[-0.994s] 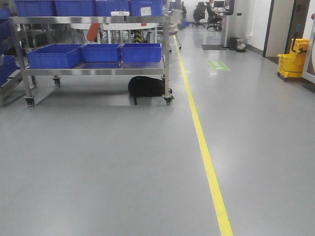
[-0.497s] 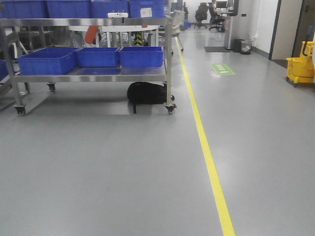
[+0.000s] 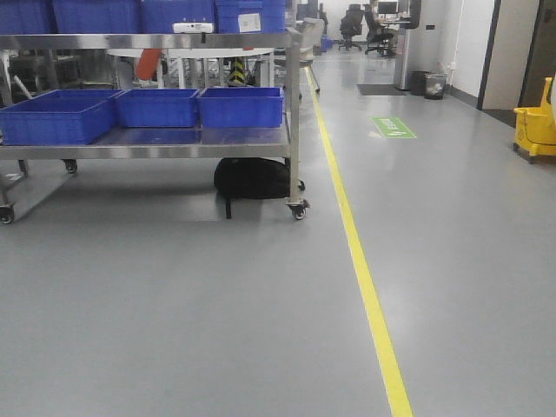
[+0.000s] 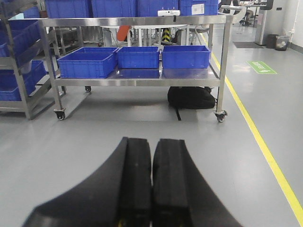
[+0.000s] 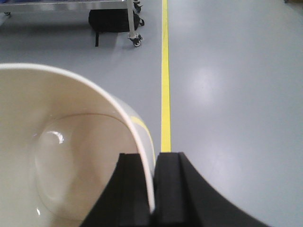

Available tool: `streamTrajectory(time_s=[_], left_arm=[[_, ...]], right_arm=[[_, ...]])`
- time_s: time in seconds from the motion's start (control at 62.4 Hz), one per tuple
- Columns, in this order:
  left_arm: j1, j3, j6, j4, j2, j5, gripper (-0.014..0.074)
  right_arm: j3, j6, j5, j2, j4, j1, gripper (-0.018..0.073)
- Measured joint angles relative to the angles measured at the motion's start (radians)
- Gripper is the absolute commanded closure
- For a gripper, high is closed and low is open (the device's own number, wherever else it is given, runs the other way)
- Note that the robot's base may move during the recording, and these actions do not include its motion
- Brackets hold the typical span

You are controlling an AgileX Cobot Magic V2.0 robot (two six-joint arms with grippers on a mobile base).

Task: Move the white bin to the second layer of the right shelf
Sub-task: 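Drive the base away from the table holding the bin in the right gripper, then turn and drive down the aisle toward the windows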

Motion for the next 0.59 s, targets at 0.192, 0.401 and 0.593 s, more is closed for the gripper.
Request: streamTrajectory(time_s=[0.192,0.401,0.593], left_arm=[[0.000,0.000,0.000,0.000,0.000,0.000,0.0512],[0.000,0.000,0.000,0.000,0.000,0.000,0.0512],[0.000,0.000,0.000,0.000,0.000,0.000,0.0512]], right_arm=[[0.000,0.000,0.000,0.000,0.000,0.000,0.0504],[0.000,0.000,0.000,0.000,-0.003,0.000,0.0504],[0.000,0.000,0.000,0.000,-0.004,0.000,0.0504]])
